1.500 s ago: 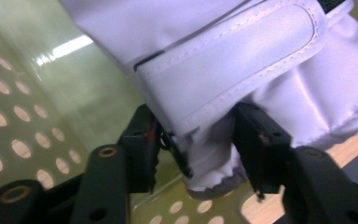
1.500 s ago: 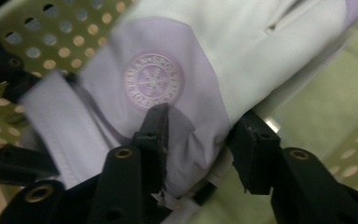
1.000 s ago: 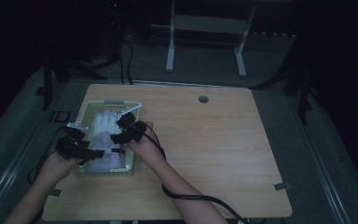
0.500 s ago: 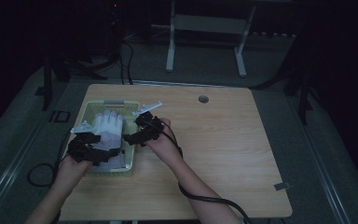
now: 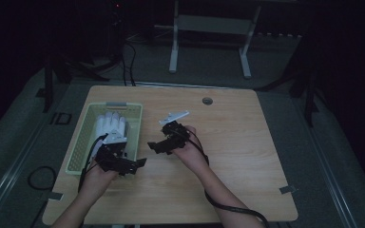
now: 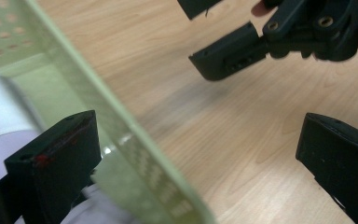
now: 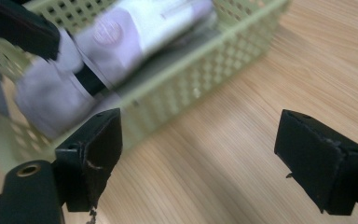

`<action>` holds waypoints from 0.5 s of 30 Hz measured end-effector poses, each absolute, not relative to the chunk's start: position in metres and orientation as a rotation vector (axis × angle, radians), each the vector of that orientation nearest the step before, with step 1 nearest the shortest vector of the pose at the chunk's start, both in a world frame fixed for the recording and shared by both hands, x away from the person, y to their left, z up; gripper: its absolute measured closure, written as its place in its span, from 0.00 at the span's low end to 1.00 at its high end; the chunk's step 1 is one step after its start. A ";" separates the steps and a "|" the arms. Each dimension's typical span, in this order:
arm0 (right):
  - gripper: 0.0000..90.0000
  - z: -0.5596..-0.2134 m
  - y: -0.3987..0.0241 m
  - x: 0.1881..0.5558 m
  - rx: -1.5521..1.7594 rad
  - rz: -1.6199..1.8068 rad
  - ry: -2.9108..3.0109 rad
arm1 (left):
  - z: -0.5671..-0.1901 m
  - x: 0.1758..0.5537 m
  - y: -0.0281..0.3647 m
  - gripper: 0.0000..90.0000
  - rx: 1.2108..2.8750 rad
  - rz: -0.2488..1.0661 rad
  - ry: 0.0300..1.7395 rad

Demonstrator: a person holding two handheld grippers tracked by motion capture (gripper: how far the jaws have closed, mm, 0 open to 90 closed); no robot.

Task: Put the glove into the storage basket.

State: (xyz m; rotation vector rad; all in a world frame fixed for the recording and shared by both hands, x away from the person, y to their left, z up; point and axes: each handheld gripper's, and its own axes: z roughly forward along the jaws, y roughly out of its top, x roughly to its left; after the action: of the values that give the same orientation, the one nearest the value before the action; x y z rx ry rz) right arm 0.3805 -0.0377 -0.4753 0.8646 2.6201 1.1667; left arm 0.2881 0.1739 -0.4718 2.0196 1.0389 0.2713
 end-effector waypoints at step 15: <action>0.17 -0.491 -0.102 0.369 0.906 1.194 2.578 | -0.480 0.279 0.113 0.00 2.028 0.160 0.894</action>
State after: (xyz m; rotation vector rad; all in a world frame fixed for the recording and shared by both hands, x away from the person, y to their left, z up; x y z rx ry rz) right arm 0.3691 -0.1021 -0.4906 0.9060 2.5784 1.1939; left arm 0.2790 0.1125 -0.4796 2.0278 0.8939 0.1604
